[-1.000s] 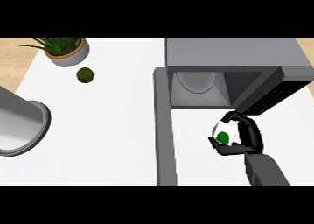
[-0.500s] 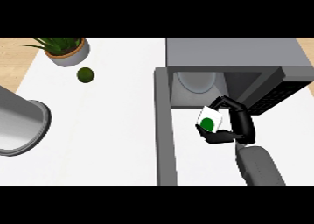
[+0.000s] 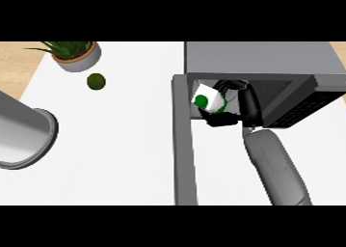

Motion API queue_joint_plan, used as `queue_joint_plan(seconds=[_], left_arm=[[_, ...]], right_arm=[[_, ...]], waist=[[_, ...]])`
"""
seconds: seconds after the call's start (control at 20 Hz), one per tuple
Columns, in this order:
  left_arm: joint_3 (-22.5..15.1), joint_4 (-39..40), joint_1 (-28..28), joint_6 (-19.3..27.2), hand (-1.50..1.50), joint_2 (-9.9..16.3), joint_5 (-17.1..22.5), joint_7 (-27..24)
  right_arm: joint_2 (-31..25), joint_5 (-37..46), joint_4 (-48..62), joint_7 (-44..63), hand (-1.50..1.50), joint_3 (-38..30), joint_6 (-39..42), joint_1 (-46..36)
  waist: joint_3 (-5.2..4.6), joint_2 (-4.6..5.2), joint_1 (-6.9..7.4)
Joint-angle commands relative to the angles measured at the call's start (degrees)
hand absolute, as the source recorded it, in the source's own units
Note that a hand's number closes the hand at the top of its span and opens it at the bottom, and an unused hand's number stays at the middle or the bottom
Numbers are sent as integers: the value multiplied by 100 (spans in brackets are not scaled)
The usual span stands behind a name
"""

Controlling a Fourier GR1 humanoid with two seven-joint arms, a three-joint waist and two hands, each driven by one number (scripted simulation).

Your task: Pick up the milk, place it into the microwave and close the microwave

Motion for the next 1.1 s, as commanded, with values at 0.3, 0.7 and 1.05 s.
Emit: queue_joint_plan(seconds=[0.3,0.7,1.05], left_arm=[[28,220,-188,-117,-150,140,-92,-62],[-143,712,-649,-94,-150,390,-32,-23],[-224,783,-665,-311,-150,254,-308,-233]], right_arm=[[-413,526,2587,-47,150,-567,-758,-1933],[-595,561,3757,-530,150,-954,-1418,-2560],[-1122,930,4083,-550,150,-873,-2304,-2925]], waist=[[6,66,157],[15,173,323],[14,262,485]])
